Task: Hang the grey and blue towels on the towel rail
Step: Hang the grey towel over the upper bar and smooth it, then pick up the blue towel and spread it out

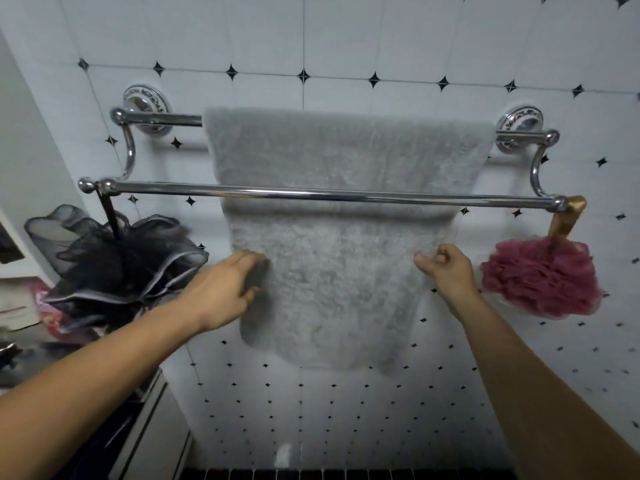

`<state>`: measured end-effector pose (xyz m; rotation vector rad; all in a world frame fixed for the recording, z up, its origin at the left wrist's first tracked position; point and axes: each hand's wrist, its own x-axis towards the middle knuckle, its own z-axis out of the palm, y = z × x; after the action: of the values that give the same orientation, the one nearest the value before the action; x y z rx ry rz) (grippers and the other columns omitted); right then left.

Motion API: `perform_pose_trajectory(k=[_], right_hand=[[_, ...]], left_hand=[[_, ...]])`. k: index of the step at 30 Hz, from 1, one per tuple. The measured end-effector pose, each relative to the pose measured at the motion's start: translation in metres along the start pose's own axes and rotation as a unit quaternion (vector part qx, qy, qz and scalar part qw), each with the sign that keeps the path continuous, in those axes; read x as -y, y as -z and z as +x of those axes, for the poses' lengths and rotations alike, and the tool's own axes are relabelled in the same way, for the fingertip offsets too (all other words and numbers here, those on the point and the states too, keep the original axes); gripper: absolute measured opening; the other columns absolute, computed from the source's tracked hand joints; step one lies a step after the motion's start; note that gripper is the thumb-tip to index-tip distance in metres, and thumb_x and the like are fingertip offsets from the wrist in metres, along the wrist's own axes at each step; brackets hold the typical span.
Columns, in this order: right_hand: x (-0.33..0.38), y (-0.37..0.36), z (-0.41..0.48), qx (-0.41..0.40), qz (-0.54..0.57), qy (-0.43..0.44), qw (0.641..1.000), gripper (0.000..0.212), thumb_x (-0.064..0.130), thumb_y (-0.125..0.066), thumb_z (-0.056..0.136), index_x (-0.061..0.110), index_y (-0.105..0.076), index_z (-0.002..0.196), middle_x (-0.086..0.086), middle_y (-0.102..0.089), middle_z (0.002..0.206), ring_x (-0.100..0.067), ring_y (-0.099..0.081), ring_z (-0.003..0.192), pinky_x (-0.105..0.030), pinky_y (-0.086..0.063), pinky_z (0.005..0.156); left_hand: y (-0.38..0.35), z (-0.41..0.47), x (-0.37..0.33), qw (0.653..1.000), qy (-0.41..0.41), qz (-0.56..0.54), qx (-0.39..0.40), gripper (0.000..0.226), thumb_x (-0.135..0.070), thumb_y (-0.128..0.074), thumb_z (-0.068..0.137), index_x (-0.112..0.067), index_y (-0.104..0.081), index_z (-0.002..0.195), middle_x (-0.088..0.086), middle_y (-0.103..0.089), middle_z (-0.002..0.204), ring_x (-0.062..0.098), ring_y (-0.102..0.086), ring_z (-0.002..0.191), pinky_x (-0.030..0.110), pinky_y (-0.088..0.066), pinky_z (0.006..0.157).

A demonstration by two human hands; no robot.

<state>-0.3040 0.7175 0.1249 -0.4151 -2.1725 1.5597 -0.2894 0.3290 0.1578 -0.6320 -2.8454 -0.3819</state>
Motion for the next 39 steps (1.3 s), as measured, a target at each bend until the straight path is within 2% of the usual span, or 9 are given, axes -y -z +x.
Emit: perform_pose_trajectory(k=[5, 11, 18, 22, 24, 27, 30, 34, 39], right_hand=[[-0.055, -0.036, -0.054, -0.099, -0.034, -0.039, 0.994, 0.034, 0.028, -0.078, 0.076, 0.02, -0.051, 0.094, 0.001, -0.056, 0.087, -0.02, -0.058, 0.081, -0.026, -0.045, 0.067], [-0.075, -0.113, -0.155, 0.104, -0.066, -0.052, 0.991, 0.014, 0.015, -0.069, 0.086, 0.016, -0.056, 0.081, -0.002, -0.058, 0.074, -0.02, -0.056, 0.071, -0.031, -0.047, 0.066], [-0.048, -0.245, -0.3, 0.287, -0.089, -0.084, 0.95, 0.014, 0.011, -0.067, 0.088, 0.016, -0.061, 0.076, 0.003, -0.056, 0.069, -0.015, -0.055, 0.069, -0.037, -0.049, 0.074], [-0.033, -0.336, -0.393, 0.39, -0.119, -0.072, 0.91, 0.002, 0.002, -0.062, 0.089, 0.003, -0.061, 0.087, 0.0, -0.056, 0.074, -0.013, -0.052, 0.068, -0.02, -0.047, 0.067], [-0.029, -0.375, -0.43, 0.445, -0.142, -0.07, 0.882, 0.01, 0.002, -0.064, 0.087, 0.009, -0.056, 0.087, 0.0, -0.053, 0.076, -0.008, -0.048, 0.066, -0.01, -0.041, 0.06], [-0.035, -0.42, -0.468, 0.504, -0.202, -0.073, 0.837, 0.027, 0.017, -0.075, 0.08, 0.019, -0.051, 0.089, -0.001, -0.055, 0.092, -0.012, -0.053, 0.08, -0.021, -0.046, 0.074], [-0.04, -0.455, -0.483, 0.515, -0.297, -0.07, 0.801, 0.07, 0.04, -0.081, 0.07, 0.017, -0.047, 0.128, -0.007, -0.052, 0.122, -0.026, -0.056, 0.11, -0.038, -0.047, 0.097], [-0.041, -0.498, -0.503, 0.482, -0.388, 0.001, 0.785, 0.105, 0.056, -0.078, 0.064, 0.025, -0.021, 0.147, -0.01, -0.034, 0.136, -0.032, -0.047, 0.122, -0.044, -0.044, 0.099], [-0.045, -0.528, -0.512, 0.474, -0.431, 0.033, 0.767, 0.038, 0.036, -0.064, 0.085, 0.018, -0.051, 0.116, -0.011, -0.063, 0.116, -0.034, -0.061, 0.106, -0.041, -0.051, 0.084]], left_hand=[[-0.025, -0.066, 0.002, 0.993, -0.095, -0.03, 0.071, 0.055, -0.034, -0.051, 0.095, -0.031, -0.032, 0.147, -0.014, -0.035, 0.154, 0.011, -0.047, 0.132, 0.021, -0.038, 0.102], [-0.049, -0.158, 0.078, 0.973, -0.056, 0.014, 0.221, 0.056, -0.039, -0.048, 0.096, -0.035, -0.028, 0.148, -0.017, -0.033, 0.152, 0.005, -0.042, 0.134, 0.025, -0.037, 0.108], [-0.024, -0.29, 0.216, 0.968, 0.056, 0.013, 0.243, 0.054, -0.039, -0.055, 0.093, -0.03, -0.039, 0.144, -0.012, -0.042, 0.144, 0.013, -0.052, 0.125, 0.029, -0.043, 0.101], [-0.004, -0.362, 0.293, 0.96, 0.111, -0.002, 0.259, 0.052, -0.036, -0.057, 0.093, -0.028, -0.042, 0.143, -0.008, -0.044, 0.143, 0.014, -0.054, 0.12, 0.028, -0.042, 0.101], [0.003, -0.391, 0.323, 0.954, 0.139, -0.016, 0.266, 0.05, -0.034, -0.057, 0.094, -0.029, -0.043, 0.142, -0.009, -0.045, 0.143, 0.013, -0.054, 0.121, 0.025, -0.041, 0.1], [0.012, -0.425, 0.356, 0.946, 0.177, -0.05, 0.268, 0.048, -0.032, -0.057, 0.094, -0.03, -0.044, 0.14, -0.01, -0.047, 0.142, 0.01, -0.053, 0.122, 0.024, -0.041, 0.1], [0.015, -0.45, 0.382, 0.941, 0.214, -0.075, 0.252, 0.047, -0.033, -0.058, 0.093, -0.032, -0.045, 0.138, -0.012, -0.049, 0.138, 0.009, -0.053, 0.122, 0.021, -0.039, 0.098], [0.005, -0.478, 0.402, 0.928, 0.263, -0.09, 0.247, 0.047, -0.031, -0.058, 0.093, -0.03, -0.046, 0.138, -0.012, -0.047, 0.139, 0.012, -0.053, 0.122, 0.027, -0.041, 0.101], [-0.022, -0.483, 0.403, 0.922, 0.244, -0.056, 0.295, 0.049, -0.032, -0.053, 0.093, -0.028, -0.043, 0.141, -0.009, -0.042, 0.141, 0.013, -0.052, 0.12, 0.027, -0.041, 0.099]])
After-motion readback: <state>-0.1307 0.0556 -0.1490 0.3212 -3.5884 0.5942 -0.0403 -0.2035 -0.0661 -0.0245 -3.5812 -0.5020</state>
